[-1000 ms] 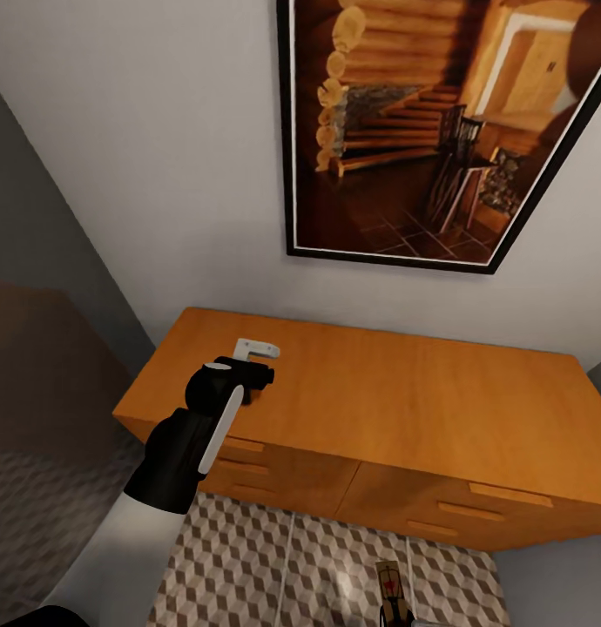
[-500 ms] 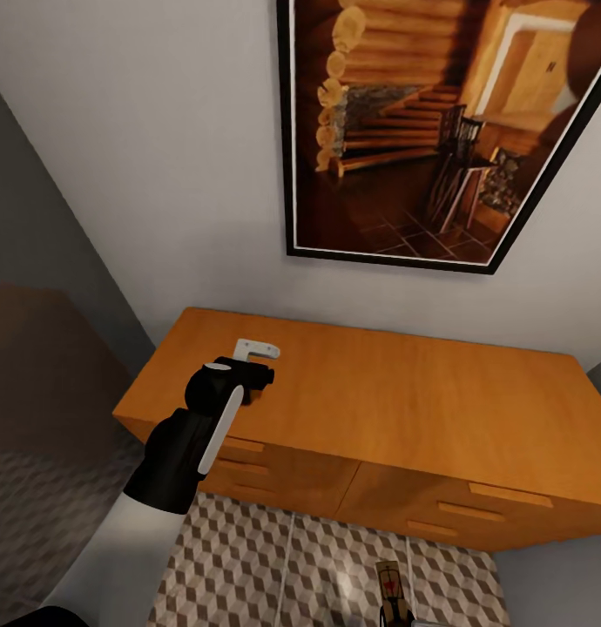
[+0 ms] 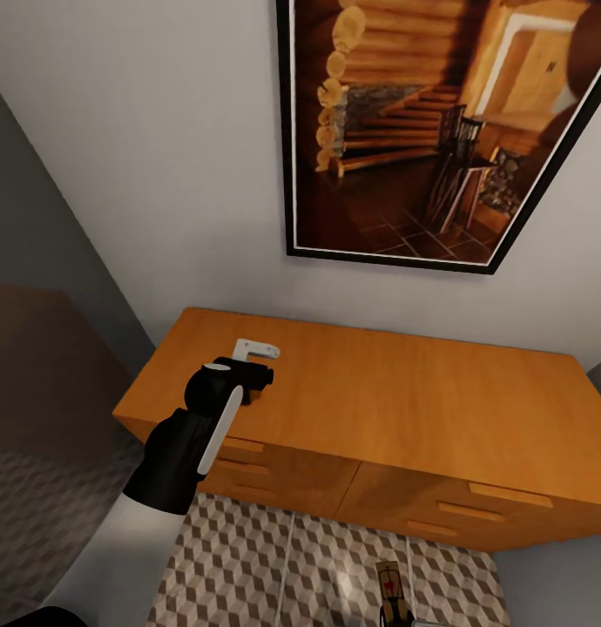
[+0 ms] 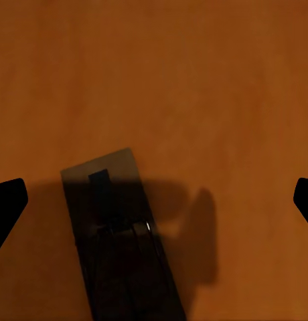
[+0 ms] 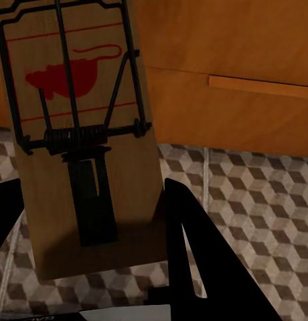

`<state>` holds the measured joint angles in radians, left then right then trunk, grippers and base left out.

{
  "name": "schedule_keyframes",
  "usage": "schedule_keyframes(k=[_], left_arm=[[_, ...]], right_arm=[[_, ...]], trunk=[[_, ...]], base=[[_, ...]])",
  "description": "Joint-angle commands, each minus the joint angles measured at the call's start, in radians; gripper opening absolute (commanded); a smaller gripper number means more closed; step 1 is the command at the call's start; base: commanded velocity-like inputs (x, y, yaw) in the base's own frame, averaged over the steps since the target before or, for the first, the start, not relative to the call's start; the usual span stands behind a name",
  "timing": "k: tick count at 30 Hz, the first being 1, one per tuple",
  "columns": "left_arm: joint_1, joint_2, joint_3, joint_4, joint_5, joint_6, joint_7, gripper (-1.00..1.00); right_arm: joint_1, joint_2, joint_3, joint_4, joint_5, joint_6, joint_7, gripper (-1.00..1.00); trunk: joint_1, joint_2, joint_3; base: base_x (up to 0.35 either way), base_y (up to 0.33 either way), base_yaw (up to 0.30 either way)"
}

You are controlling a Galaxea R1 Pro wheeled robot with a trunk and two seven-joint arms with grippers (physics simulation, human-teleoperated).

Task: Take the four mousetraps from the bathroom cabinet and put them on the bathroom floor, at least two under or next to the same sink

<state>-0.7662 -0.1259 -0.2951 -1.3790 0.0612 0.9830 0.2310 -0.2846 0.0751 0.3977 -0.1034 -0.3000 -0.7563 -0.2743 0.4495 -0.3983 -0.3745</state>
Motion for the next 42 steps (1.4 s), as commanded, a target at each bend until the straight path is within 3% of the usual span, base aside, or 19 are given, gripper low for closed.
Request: schedule_keyframes(k=[1, 19, 29, 37, 42], left_arm=[[-0.001, 0.000, -0.001, -0.002, 0.007, 0.004, 0.008, 1.00], [-0.001, -0.002, 0.006, -0.012, 0.005, -0.038, 0.022, 1.00], [-0.001, -0.010, 0.006, -0.010, 0.017, -0.064, 0.187, 1.00], [0.003, -0.011, 0.006, -0.004, 0.067, -0.077, 0.227, 1.00], [0.006, -0.011, 0.005, -0.001, 0.076, -0.079, 0.242, 1.00]], right_arm=[[-0.001, 0.000, 0.009, 0.001, -0.008, -0.003, -0.003, -1.00], [-0.001, 0.000, 0.009, 0.001, -0.008, -0.003, -0.003, -1.00], [-0.001, -0.001, 0.009, 0.001, -0.008, -0.003, -0.003, -1.00], [-0.001, 0.000, 0.009, 0.001, -0.008, -0.004, -0.003, -1.00], [-0.001, 0.000, 0.009, 0.001, -0.008, -0.004, -0.003, -1.00]], trunk=[[0.001, -0.002, -0.002], [0.001, -0.002, -0.002], [0.001, -0.002, -0.002], [0.001, -0.002, -0.002], [0.001, -0.002, -0.002]], base=[[0.000, 0.000, 0.000], [0.000, 0.000, 0.000], [0.000, 0.000, 0.000], [0.000, 0.000, 0.000], [0.000, 0.000, 0.000]])
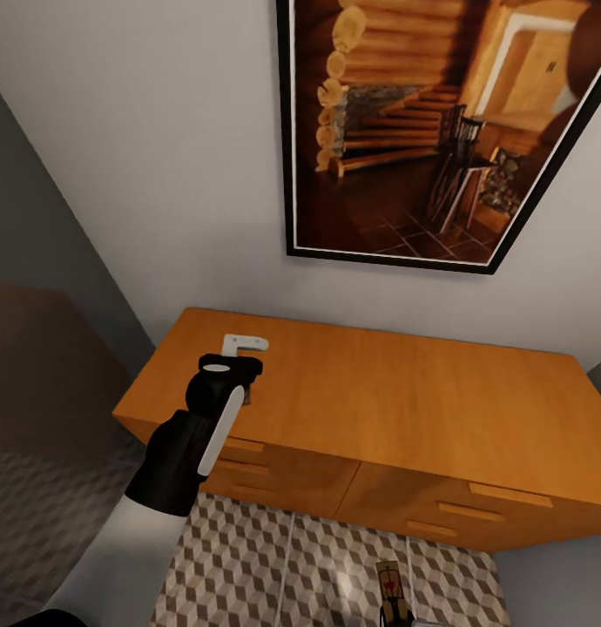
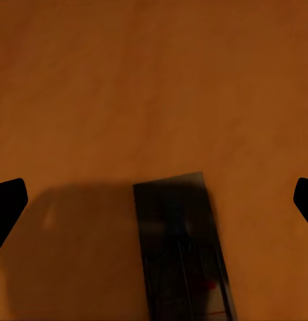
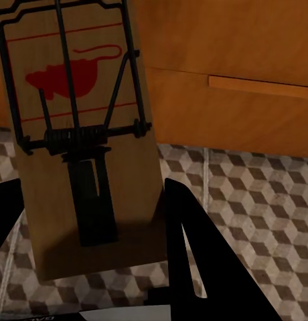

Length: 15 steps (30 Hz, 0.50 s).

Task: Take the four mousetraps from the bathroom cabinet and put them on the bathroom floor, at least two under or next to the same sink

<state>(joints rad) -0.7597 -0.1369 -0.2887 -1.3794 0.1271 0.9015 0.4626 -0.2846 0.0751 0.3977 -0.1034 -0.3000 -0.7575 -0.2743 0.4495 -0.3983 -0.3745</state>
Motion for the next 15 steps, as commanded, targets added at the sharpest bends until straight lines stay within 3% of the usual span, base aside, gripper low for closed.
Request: schedule_keyframes(k=[1, 15], left_arm=[[-0.001, 0.000, -0.001, 0.000, 0.011, 0.003, 0.012, 1.00], [0.000, 0.000, -0.007, 0.006, 0.017, 0.000, 0.019, 1.00]], right_arm=[[-0.001, 0.000, 0.009, 0.001, -0.008, -0.003, -0.003, -1.00], [-0.001, 0.000, 0.009, 0.001, -0.008, -0.004, -0.003, -1.00]], trunk=[[0.001, -0.002, -0.002], [0.001, -0.002, -0.002]], base=[[0.000, 0.000, 0.000], [0.000, 0.000, 0.000]])
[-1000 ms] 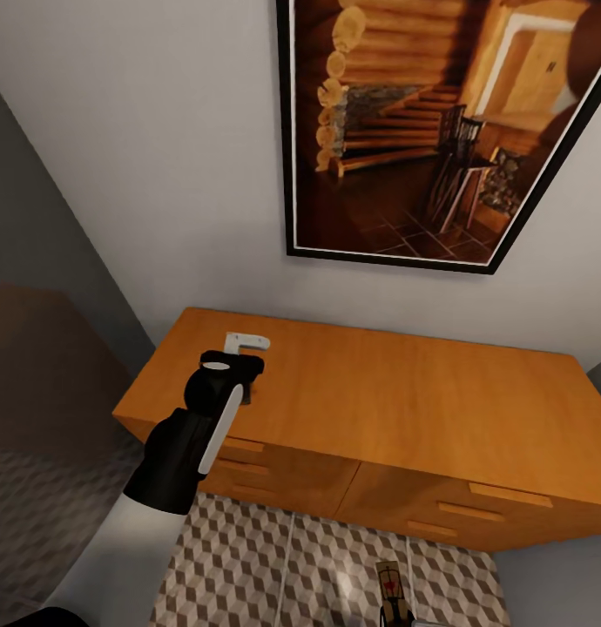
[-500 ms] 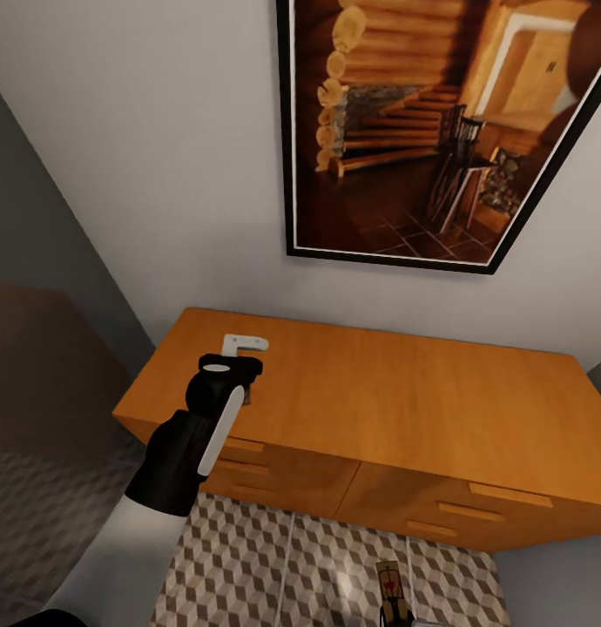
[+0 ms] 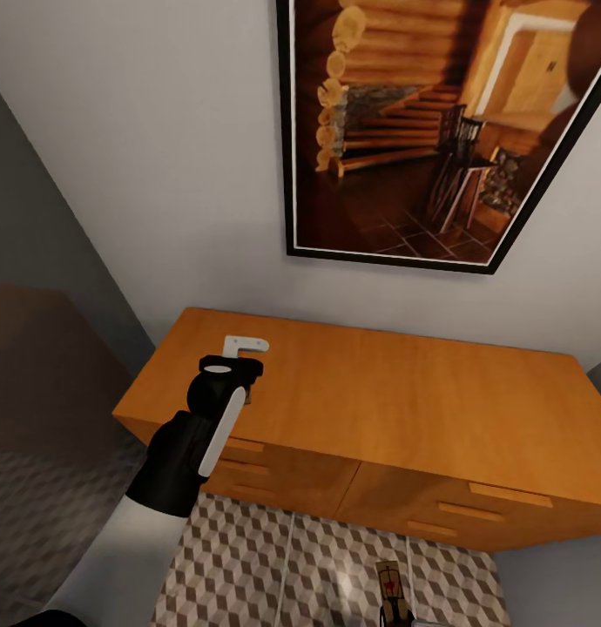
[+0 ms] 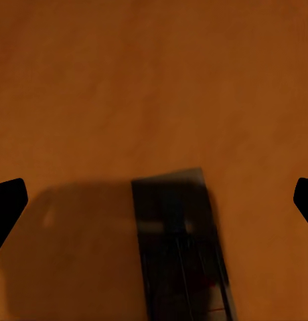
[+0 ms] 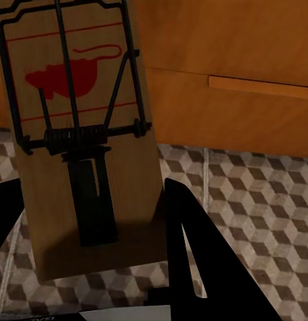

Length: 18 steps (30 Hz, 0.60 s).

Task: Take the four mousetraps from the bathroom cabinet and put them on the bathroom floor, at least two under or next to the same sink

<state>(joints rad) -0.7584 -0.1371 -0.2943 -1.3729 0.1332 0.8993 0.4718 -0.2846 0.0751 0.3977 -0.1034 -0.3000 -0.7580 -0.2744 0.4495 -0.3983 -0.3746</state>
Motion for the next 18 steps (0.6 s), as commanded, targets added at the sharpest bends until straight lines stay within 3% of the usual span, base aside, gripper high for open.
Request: schedule_keyframes(k=[1, 18], left_arm=[[-0.001, 0.000, -0.001, 0.000, 0.011, 0.003, 0.010, 1.00], [0.009, 0.000, -0.002, 0.028, 0.011, 0.003, 0.010, 1.00]], right_arm=[[-0.001, 0.000, 0.009, 0.001, -0.008, -0.003, -0.003, -1.00], [-0.001, 0.000, 0.009, 0.001, -0.008, -0.003, -0.003, -1.00]], trunk=[[0.001, -0.002, -0.002], [0.001, -0.002, -0.018]], base=[[0.000, 0.000, 0.000], [0.000, 0.000, 0.000]])
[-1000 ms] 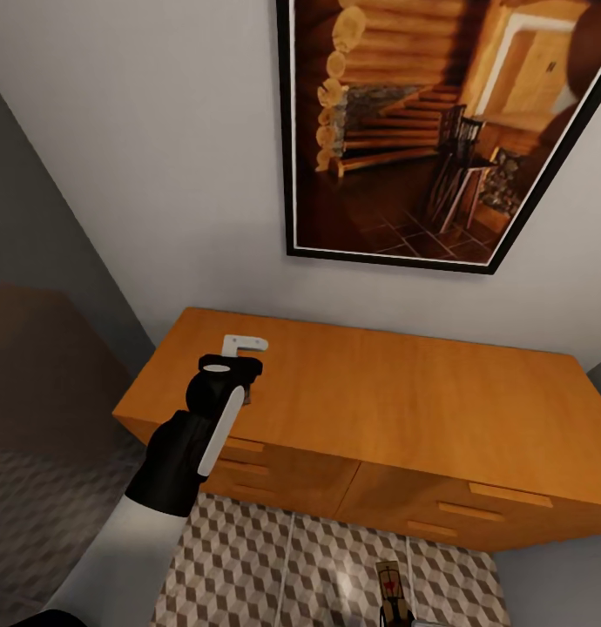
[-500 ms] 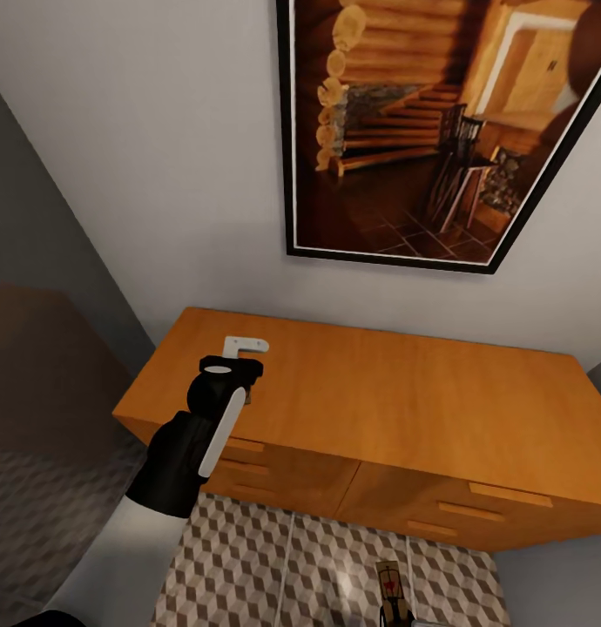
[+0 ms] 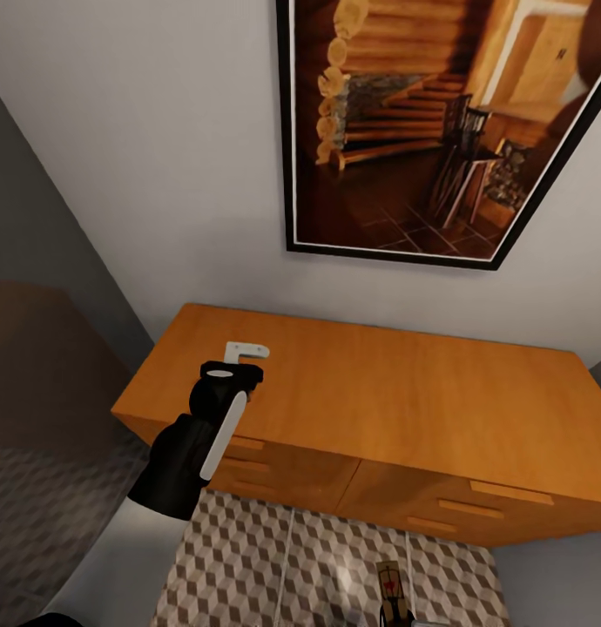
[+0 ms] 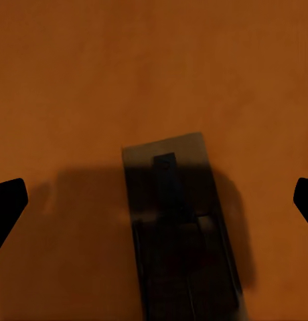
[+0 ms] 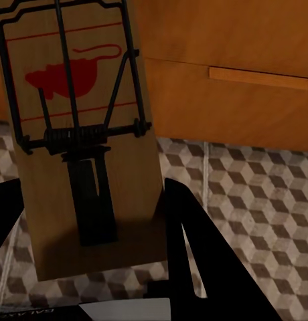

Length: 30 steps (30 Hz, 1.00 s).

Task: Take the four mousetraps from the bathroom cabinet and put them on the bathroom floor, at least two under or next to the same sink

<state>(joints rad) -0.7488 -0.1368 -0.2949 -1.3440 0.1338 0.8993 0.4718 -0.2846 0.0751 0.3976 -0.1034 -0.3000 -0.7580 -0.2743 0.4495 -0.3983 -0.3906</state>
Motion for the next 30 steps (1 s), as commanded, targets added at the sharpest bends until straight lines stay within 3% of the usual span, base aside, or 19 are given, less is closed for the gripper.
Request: schedule_keyframes(k=[1, 30], left_arm=[[-0.001, 0.000, -0.001, 0.000, 0.010, 0.003, 0.010, 1.00], [0.008, 0.000, -0.001, 0.008, 0.010, 0.003, 0.010, 1.00]], right_arm=[[-0.001, 0.000, 0.009, 0.001, -0.008, -0.003, -0.003, -1.00], [-0.001, 0.000, 0.009, 0.001, -0.008, -0.004, -0.003, -1.00]], trunk=[[0.000, -0.002, -0.003], [0.000, -0.002, -0.035]], base=[[0.000, 0.000, 0.000], [0.000, 0.000, 0.000]])
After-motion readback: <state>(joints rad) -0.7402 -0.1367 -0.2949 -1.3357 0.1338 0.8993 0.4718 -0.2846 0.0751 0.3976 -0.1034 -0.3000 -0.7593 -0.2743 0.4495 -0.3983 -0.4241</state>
